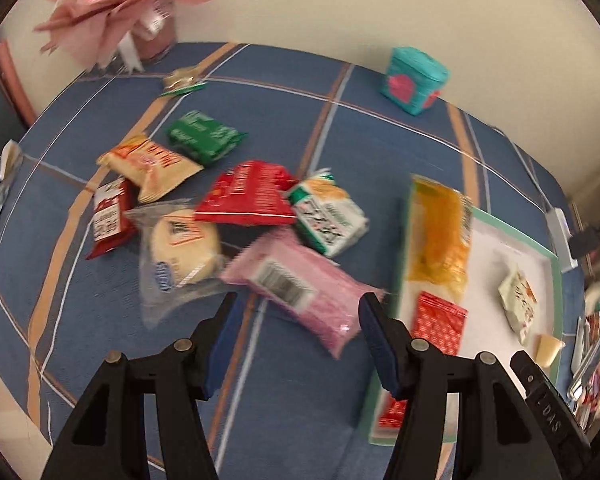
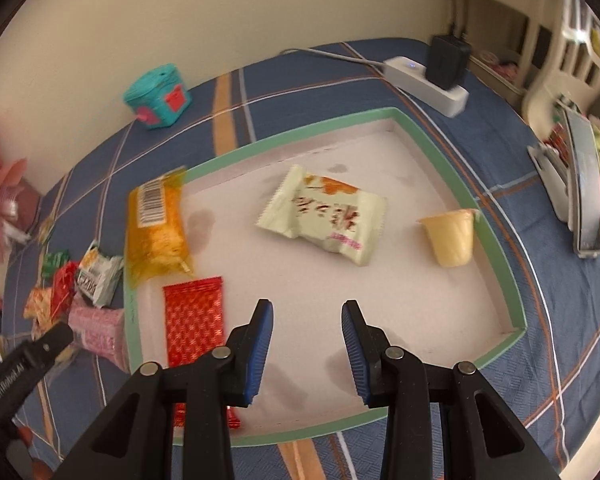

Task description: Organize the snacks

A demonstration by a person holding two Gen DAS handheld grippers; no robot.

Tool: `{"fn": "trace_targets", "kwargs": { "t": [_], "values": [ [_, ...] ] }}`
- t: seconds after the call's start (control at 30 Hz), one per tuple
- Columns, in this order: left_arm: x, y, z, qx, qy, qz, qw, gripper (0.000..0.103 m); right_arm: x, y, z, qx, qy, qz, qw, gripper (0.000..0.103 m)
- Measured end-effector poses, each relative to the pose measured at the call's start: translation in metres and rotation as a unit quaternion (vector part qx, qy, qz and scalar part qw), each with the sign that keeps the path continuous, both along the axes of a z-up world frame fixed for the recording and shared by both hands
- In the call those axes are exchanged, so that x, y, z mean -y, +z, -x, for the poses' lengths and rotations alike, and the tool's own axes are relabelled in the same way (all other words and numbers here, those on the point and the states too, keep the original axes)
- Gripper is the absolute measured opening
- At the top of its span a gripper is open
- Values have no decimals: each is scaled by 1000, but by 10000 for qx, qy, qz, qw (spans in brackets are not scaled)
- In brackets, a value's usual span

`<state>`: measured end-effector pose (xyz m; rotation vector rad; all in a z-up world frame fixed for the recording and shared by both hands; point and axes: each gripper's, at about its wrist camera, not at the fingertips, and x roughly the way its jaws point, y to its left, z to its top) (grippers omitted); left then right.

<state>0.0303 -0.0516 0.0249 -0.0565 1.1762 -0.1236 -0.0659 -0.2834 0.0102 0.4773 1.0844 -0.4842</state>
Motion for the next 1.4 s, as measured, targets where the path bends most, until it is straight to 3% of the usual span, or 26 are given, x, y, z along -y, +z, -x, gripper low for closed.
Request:
{"fn": "trace_targets", "kwargs": {
  "t": [0.1, 0.13, 0.23, 0.3, 0.47, 0.67, 0.83, 1.03, 1.23, 1.4],
  "values": [
    [-13, -6, -7, -72, 215, -64, 9997, 77, -13, -3, -6, 62, 237, -75, 9997, 56],
    [-17, -7, -8, -81, 298, -63, 9995, 77, -16, -3, -7, 183, 329, -78, 9993, 62],
    [-30, -11, -14, -86, 535, -59, 9985, 80, -26, -4, -11, 208, 536, 1, 9983, 66],
    [-37, -13, -17, -64, 657, -108, 9978, 87, -30, -4, -13, 281, 598, -7, 9978, 73],
    [-55, -16, -22, -131, 899, -52, 9958, 91, -31, -4, -14, 429, 527, -94, 9976, 103],
    [-76, -19, -32, -187, 1148, 22, 9932, 93, -31, -8, -16, 447, 436, -139, 9980, 103],
    [-95, -22, -40, -257, 1407, 138, 9896, 94, -38, -2, -20, 446, 464, 186, 9977, 103],
    [-118, -9, -47, -37, 1662, 262, 9857, 94, -46, 7, -33, 606, 548, 186, 9965, 103],
    [-140, -1, -58, 27, 1690, 485, 9844, 94, -77, 17, -59, 816, 1084, 187, 9906, 103],
    [-156, -3, -64, -74, 1718, 613, 9832, 94, -109, 14, -86, 741, 1549, 142, 9850, 103]
  ]
}}
